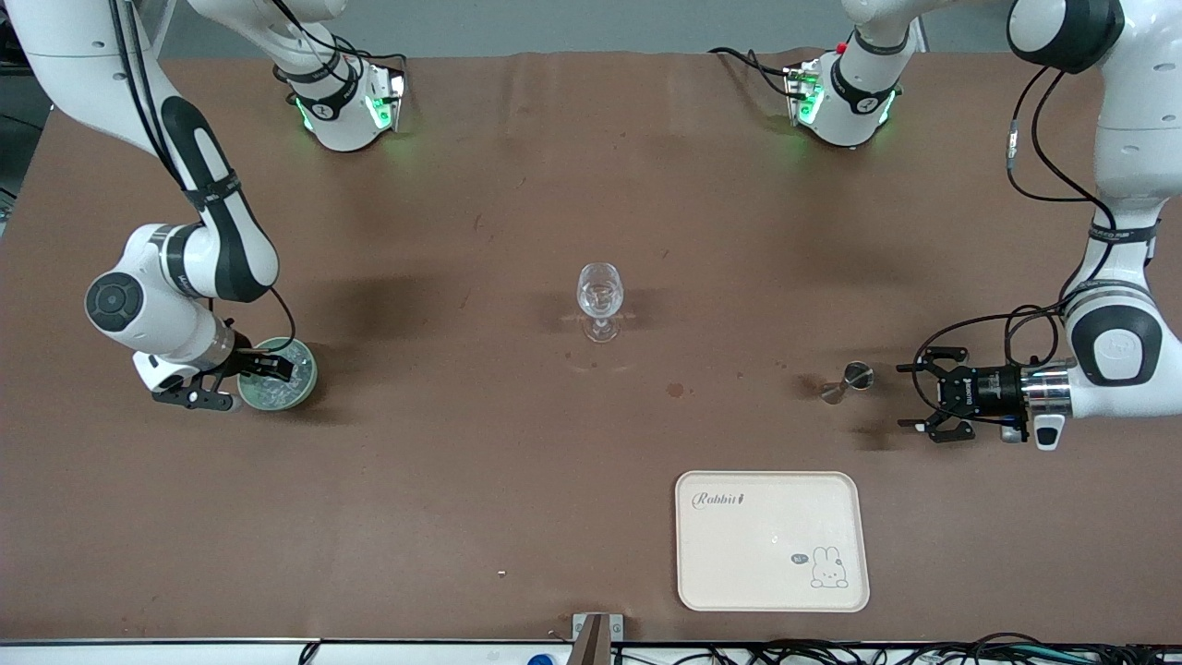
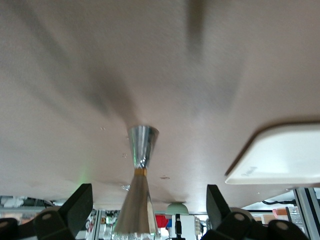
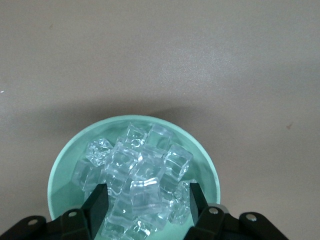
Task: Pour wine and add ice with both arms
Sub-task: 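Lift the ice with the right gripper while the left gripper lifts the jigger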
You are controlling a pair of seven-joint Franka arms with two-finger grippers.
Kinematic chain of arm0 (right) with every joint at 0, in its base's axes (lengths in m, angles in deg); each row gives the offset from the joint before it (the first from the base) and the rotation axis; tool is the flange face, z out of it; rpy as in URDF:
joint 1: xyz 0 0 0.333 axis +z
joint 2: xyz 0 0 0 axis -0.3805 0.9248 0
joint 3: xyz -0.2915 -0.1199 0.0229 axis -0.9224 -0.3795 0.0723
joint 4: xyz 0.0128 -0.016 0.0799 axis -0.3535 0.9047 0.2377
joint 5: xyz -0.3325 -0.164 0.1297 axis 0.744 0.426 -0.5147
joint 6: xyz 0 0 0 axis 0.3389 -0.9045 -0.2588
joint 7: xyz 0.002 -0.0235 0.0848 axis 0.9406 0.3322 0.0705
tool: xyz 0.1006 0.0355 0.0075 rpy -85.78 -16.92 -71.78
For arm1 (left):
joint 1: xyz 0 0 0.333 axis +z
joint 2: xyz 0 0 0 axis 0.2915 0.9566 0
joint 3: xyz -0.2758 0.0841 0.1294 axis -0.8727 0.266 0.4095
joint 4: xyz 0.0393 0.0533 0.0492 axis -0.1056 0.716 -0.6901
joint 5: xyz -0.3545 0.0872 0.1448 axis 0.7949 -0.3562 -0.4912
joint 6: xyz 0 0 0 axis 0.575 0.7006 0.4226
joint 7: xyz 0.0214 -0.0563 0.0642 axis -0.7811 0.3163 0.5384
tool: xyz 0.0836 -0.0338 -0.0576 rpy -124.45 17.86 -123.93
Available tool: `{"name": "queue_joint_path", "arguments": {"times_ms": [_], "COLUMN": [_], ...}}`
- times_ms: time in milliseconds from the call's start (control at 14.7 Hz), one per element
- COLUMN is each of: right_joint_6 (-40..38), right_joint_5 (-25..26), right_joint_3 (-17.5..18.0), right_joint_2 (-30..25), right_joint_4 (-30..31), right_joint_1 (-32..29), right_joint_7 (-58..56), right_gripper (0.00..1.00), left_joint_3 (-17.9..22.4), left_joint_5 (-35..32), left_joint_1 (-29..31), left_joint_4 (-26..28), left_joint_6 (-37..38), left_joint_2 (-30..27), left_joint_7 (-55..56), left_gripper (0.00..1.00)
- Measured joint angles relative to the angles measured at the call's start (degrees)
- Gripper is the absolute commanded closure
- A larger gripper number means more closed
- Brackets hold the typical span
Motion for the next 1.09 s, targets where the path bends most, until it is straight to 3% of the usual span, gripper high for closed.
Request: {"name": "queue_joint_path", "arguments": {"times_ms": [272,409,817,1090], "right_joint_6": [0.0,0.0,-2.0,-8.7], "right_joint_5": [0.0,0.0,0.0,0.0], "right_joint_3": [0.1,0.1,0.2,0.1], "right_joint_2": [0.0,0.0,-0.8,-5.6], "right_joint_4": [0.1,0.1,-0.3,-2.3], "right_joint_1": [0.2,0.3,0.5,0.5], "right_joint_7": [0.0,0.0,0.0,0.0], "right_gripper": [0.73,0.83,0.92,0.95], "left_joint_3": [-0.3,-0.3,-0.3,-0.3], "left_joint_5": [2.8,3.9,6.9,9.2], "left_joint_1": [-0.3,-0.6,-0.4,-0.5], "left_joint_4": [0.0,0.0,0.0,0.1], "left_joint_6": [2.5,3.8,5.6,6.6], "left_joint_2": [2.8,3.5,6.2,6.6], "left_joint_7": [-0.7,-3.0,-8.4,-8.4], "left_gripper": [0.00,0.01,0.05,0.12]}}
